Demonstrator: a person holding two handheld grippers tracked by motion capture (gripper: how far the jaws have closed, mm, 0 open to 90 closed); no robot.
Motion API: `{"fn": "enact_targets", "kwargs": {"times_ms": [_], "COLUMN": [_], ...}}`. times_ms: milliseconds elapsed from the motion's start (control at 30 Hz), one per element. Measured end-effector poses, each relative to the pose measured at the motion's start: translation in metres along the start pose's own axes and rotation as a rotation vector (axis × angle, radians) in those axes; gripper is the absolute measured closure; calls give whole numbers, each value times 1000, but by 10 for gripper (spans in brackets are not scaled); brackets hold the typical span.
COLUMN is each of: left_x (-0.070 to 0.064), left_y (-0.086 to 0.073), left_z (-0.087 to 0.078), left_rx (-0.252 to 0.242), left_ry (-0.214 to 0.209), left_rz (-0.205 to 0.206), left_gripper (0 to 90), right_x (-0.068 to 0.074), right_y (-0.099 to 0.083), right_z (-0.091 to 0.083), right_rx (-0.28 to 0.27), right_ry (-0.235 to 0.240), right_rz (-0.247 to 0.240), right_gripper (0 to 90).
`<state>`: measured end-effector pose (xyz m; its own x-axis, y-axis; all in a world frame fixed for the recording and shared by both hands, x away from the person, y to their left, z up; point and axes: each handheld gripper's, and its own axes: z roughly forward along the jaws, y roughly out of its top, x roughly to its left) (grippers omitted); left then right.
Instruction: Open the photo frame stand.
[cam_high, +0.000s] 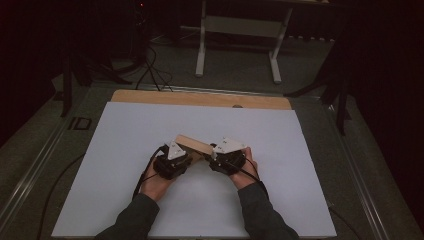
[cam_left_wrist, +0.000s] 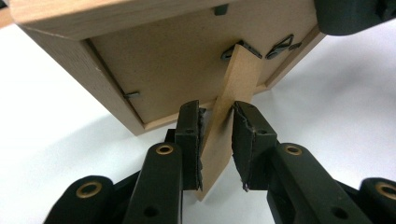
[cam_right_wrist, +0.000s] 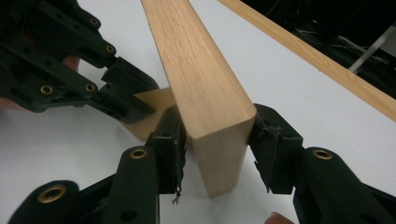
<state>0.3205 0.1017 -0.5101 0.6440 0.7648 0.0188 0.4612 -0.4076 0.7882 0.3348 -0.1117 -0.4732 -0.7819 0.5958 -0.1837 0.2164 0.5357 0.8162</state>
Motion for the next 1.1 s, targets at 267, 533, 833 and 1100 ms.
{"fn": "enact_targets", "kwargs": {"times_ms": [267, 533, 833, 1100], "left_x": [11, 16, 13, 17], "left_y": [-4, -6, -8, -8], "left_z": [-2, -9, -14, -19], "left_rx": [21, 4, 6, -4], "left_ry": [-81, -96, -68, -86], "left_rz": [-88, -126, -116, -137], "left_gripper": [698, 585, 538, 535], "right_x": [9, 13, 16, 13], "right_y": [0, -1, -5, -8], "right_z": [0, 3, -1, -8], "right_rx": [12, 22, 27, 6], "right_ry": [4, 20, 14, 17], "right_rz": [-40, -53, -55, -26], "right_gripper": [540, 447, 356, 351]}}
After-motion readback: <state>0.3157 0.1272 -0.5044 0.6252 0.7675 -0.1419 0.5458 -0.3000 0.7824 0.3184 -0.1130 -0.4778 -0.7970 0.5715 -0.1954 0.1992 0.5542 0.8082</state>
